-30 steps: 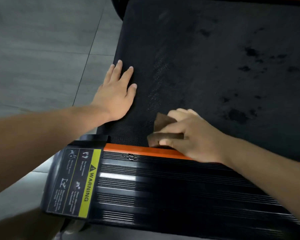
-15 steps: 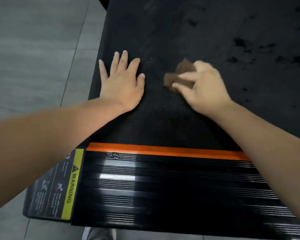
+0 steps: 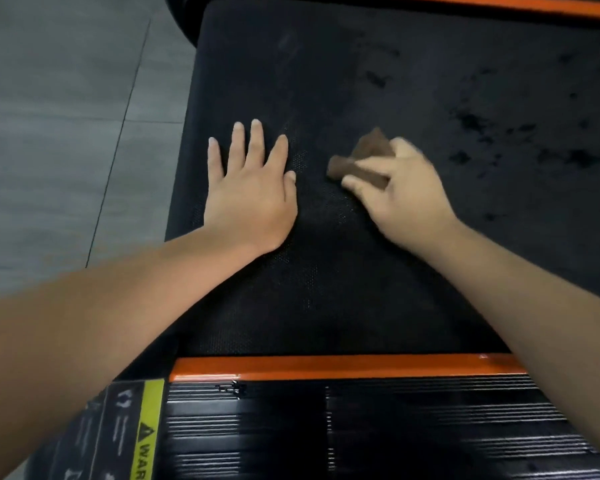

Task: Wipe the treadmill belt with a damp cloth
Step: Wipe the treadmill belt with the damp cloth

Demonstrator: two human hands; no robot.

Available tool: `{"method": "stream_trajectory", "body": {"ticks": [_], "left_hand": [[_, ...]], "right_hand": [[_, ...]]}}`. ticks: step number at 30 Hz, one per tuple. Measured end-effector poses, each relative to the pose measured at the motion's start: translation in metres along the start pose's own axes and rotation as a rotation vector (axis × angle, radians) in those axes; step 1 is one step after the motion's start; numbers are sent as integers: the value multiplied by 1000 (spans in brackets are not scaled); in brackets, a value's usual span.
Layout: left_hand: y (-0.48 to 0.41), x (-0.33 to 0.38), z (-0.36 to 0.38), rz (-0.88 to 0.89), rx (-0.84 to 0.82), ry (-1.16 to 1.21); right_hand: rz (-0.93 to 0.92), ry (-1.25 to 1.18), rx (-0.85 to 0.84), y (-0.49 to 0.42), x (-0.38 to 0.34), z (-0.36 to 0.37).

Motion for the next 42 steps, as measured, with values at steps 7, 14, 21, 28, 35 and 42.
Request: {"method": "stream_trajectory", "body": {"ticks": [7, 14, 21, 28, 35, 42], "left_hand": [[-4, 3, -6, 1, -20, -9], [-21, -16, -20, -37, 205, 283], [-27, -6, -5, -44, 50, 85], [-46, 3, 0, -153, 61, 55], [-51, 3, 8, -178, 4, -49], [-52, 2, 9, -182, -35, -36]], "right_hand": [[21, 30, 8, -40, 0, -6], [-222, -52, -193, 35, -31, 13], [25, 33, 86, -83, 10, 2], [-145, 53, 11, -96, 11, -10], [-269, -68, -111, -46, -9, 8], [52, 38, 108, -165, 24, -5]]}}
Point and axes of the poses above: each hand's wrist, its own y-axis away from the middle knuckle, its own z-axis out of the palm, x = y × z, the point moved 7 cm from there along -y, towards the middle knuckle, and after that the axes turned 15 degrees about z, right-handed, at the moved point
